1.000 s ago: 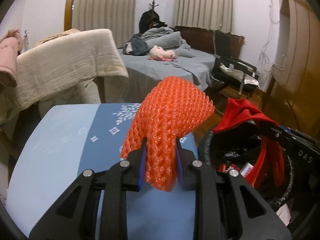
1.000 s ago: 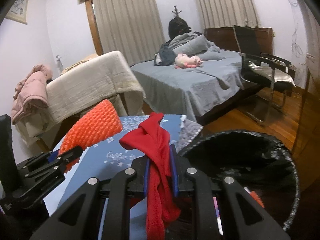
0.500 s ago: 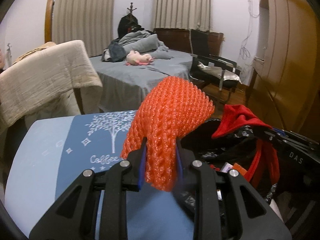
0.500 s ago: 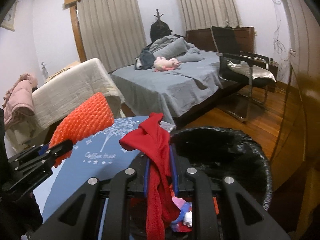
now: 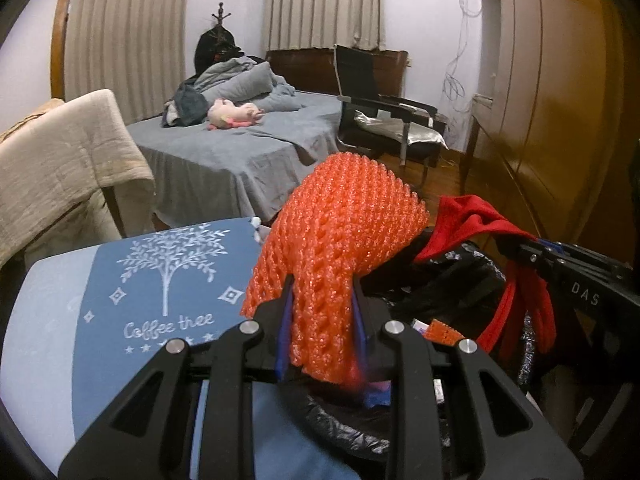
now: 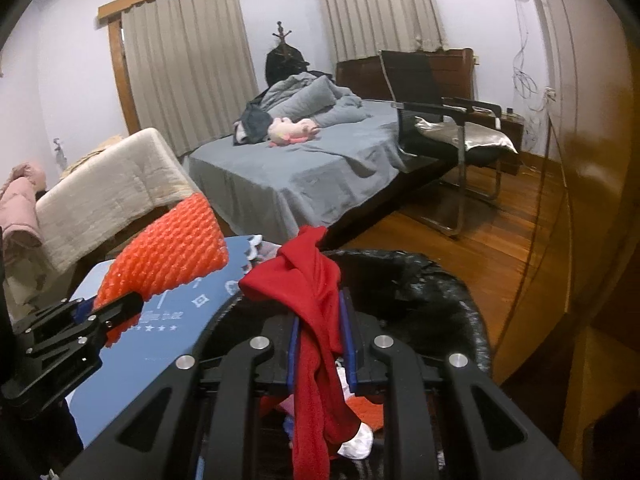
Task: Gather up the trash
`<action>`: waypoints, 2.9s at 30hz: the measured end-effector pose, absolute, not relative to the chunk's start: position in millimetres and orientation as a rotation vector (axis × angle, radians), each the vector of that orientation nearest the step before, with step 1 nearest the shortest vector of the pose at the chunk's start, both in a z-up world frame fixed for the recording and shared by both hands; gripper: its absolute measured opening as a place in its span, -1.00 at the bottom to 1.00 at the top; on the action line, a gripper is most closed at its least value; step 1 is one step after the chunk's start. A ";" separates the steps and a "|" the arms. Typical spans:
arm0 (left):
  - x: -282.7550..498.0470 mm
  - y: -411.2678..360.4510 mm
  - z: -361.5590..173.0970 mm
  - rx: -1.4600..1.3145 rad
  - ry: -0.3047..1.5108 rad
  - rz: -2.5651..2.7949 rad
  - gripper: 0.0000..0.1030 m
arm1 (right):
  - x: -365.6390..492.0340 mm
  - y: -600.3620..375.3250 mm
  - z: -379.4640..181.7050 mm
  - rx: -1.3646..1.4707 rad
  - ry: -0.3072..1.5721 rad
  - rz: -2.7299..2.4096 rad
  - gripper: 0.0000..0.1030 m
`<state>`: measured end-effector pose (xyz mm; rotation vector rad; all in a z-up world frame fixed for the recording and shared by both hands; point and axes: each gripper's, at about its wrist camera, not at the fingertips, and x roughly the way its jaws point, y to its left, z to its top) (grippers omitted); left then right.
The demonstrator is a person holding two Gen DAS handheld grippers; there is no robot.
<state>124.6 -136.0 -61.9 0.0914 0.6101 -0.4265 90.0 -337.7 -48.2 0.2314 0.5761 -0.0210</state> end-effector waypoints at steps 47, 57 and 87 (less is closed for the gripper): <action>158.9 -180.2 -108.5 0.130 0.717 -0.551 0.57 | 104.3 -385.1 -98.3 0.229 0.666 -0.155 0.70; 146.6 -148.7 -83.1 0.092 0.683 -0.486 0.77 | 93.1 -367.5 -76.4 0.250 0.641 -0.109 0.88; 84.2 -89.9 -3.5 0.071 0.516 -0.364 0.83 | 55.7 -294.4 8.0 0.137 0.531 0.041 0.88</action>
